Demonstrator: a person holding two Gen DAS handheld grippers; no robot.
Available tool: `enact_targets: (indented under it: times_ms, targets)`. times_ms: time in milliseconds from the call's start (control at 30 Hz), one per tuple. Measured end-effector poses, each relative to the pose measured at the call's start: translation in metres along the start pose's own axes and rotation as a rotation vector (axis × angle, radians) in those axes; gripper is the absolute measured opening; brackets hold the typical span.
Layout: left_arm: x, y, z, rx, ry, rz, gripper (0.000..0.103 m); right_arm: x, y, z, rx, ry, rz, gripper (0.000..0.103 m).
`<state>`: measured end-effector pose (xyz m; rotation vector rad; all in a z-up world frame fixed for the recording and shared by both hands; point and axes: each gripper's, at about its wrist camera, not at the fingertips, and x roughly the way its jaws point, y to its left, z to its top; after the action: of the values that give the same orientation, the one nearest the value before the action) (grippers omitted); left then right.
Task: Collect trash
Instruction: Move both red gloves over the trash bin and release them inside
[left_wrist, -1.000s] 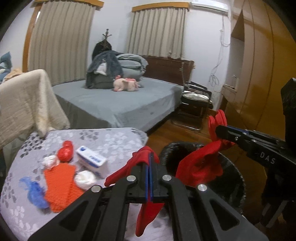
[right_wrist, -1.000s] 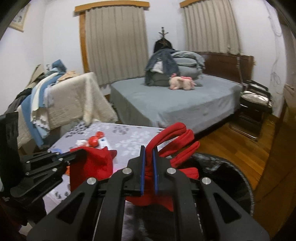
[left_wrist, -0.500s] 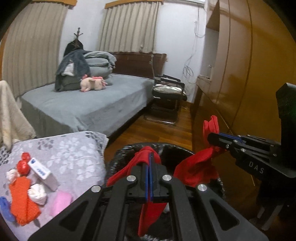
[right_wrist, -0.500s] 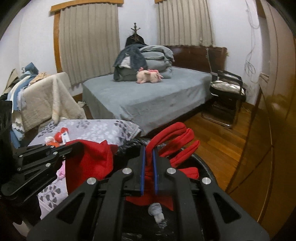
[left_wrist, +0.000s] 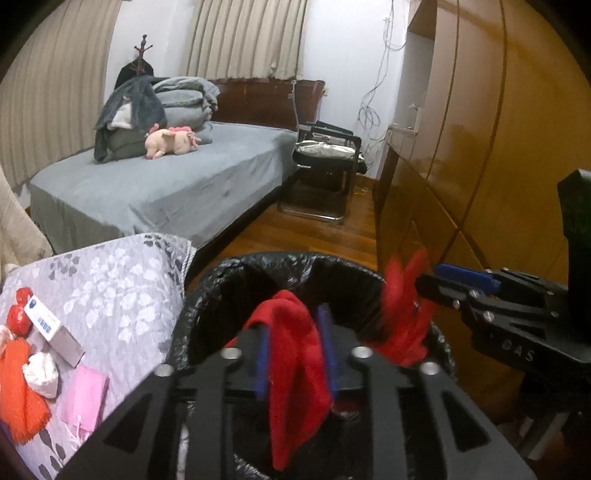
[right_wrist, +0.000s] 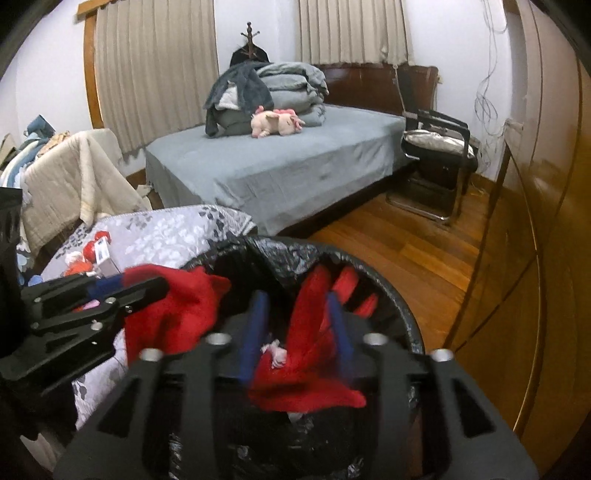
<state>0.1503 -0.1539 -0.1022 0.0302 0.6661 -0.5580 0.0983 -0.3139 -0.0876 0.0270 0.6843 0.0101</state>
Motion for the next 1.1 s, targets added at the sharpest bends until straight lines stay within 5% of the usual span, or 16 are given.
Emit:
enact_targets:
  times_ms: [267,700,1100]
  targets:
    - [-0.012,0.016,-0.01,-0.038,0.003,0.029,0.06,-0.006,0.002,-0.006,0.019,-0.014,-0.025,0.072]
    - [-0.023,0.02,-0.012,-0.037,-0.002,0.029,0.065,-0.024,0.003,0.004,0.027,-0.076,-0.031,0.078]
    - [-0.085,0.088,-0.03,-0.125,-0.058,0.206,0.092,-0.021,0.056,0.016,0.011,-0.116,0.066,0.096]
